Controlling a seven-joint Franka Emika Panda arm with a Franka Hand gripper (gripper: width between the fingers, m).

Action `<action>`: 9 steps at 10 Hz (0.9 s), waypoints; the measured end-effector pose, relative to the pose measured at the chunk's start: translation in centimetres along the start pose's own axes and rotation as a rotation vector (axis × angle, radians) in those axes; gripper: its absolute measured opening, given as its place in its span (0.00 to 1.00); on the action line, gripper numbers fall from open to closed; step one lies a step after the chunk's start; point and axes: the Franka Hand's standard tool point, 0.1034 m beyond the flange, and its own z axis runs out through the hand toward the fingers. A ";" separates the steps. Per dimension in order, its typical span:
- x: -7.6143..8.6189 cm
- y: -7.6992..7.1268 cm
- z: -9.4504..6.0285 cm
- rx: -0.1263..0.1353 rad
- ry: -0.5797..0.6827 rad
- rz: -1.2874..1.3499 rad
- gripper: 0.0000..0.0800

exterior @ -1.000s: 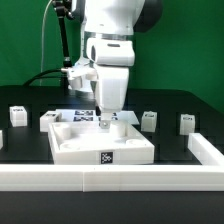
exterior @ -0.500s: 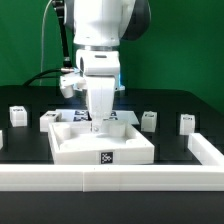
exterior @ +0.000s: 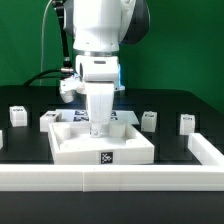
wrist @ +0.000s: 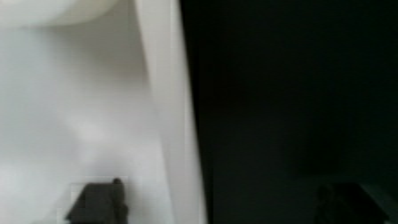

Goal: Assemble one leg

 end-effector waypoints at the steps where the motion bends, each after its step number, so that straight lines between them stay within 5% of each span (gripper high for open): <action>1: 0.0 0.0 0.0 0.000 0.000 0.000 0.33; 2: 0.0 0.0 0.0 0.000 0.000 0.000 0.33; 3: 0.0 0.0 0.0 0.000 0.000 0.000 0.16; 5: 0.0 0.0 0.0 -0.002 0.000 0.000 0.07; 9: 0.0 0.0 0.0 -0.002 0.000 0.000 0.07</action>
Offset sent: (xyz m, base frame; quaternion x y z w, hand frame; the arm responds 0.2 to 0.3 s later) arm 0.0000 0.0000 0.0000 0.0000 0.0000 0.0000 1.0000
